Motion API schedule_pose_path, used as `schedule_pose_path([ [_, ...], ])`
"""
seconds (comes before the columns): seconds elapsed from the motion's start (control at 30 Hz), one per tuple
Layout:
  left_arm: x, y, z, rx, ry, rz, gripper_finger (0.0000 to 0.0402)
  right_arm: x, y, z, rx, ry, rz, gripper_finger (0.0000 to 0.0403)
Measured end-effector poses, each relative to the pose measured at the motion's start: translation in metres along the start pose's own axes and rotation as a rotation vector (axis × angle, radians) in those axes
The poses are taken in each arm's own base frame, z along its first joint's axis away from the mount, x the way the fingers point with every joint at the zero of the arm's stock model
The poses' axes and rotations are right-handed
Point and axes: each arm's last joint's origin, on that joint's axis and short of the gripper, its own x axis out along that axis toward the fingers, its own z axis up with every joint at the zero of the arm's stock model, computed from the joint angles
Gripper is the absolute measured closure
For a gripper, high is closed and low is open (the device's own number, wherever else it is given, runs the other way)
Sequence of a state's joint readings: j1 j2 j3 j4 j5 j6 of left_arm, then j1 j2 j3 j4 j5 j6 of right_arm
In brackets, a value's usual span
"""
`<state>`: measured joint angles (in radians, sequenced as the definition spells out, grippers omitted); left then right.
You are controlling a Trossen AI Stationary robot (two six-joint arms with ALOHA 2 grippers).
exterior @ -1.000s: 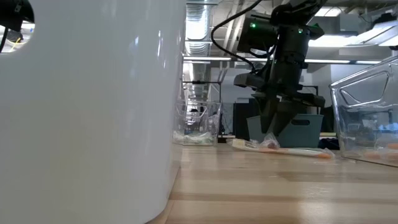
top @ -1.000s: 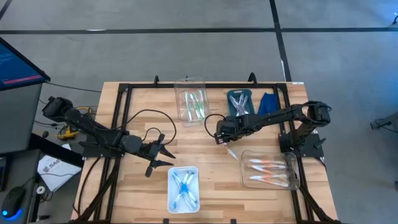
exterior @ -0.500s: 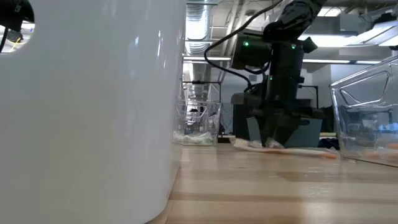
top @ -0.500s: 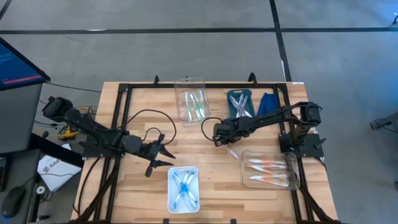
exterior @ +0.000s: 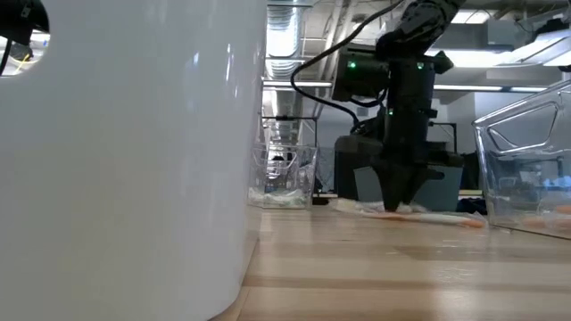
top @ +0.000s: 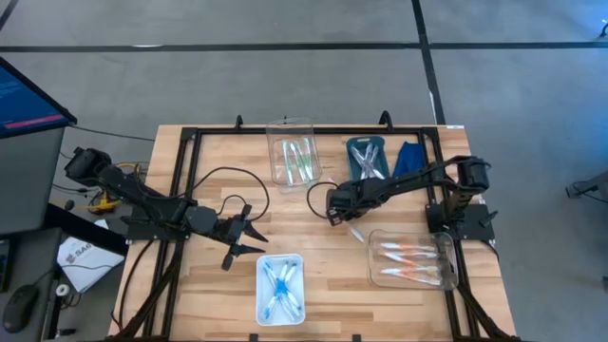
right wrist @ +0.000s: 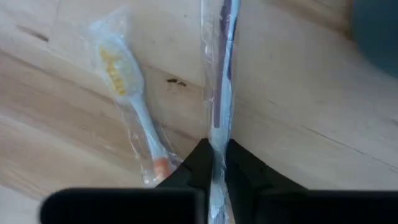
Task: Pick & Place Toothbrushes
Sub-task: Put the purple toothbrush into the green bin
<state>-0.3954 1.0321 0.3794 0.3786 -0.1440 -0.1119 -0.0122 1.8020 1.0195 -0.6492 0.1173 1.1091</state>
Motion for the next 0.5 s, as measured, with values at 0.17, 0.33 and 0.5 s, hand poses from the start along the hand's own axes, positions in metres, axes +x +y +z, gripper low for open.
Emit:
schedule_pose_path([
  [0.17,0.0,0.0,0.0,0.0,0.0,0.0,0.0271,-0.013,0.011,-0.001,-0.074,-0.027,0.0,0.0376],
  [0.33,0.0,0.0,0.0,0.0,0.0,0.0,0.0271,-0.032,0.017,0.001,-0.109,-0.065,-0.063,0.0389],
  [0.5,0.0,0.0,0.0,0.0,0.0,0.0,0.0271,-0.058,0.028,0.004,-0.141,-0.104,-0.1,0.0386],
])
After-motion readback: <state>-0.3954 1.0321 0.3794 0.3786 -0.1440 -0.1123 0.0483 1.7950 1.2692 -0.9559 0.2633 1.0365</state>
